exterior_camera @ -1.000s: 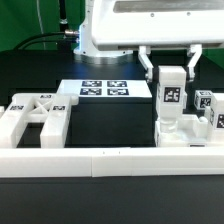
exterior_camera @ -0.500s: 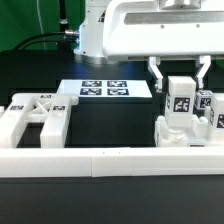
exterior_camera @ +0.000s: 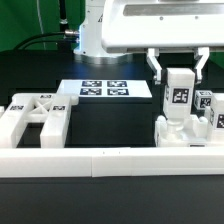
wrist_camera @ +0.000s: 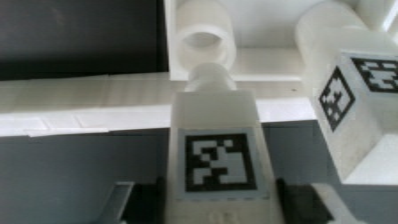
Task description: Assemble chair
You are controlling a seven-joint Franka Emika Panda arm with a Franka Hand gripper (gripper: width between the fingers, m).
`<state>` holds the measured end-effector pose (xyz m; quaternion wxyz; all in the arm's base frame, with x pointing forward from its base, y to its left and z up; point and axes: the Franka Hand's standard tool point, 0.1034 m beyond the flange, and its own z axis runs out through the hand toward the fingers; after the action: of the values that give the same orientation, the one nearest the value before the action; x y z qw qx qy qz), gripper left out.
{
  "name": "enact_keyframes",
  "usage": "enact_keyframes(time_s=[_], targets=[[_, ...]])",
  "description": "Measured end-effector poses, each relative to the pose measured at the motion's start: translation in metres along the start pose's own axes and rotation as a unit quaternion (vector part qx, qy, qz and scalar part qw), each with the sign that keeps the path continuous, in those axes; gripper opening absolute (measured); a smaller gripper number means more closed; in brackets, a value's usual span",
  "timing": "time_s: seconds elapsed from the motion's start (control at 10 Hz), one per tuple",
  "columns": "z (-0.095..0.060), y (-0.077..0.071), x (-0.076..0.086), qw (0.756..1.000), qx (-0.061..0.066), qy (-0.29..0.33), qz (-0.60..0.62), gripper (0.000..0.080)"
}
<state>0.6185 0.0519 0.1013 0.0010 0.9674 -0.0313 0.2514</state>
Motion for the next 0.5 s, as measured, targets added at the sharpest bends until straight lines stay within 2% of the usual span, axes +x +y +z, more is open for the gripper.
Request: enact_keyframes(time_s=[0.5], targets=[[0.0069, 0.0019, -0.0094, 1.0, -0.003, -0.005, -0.002, 0.0287]])
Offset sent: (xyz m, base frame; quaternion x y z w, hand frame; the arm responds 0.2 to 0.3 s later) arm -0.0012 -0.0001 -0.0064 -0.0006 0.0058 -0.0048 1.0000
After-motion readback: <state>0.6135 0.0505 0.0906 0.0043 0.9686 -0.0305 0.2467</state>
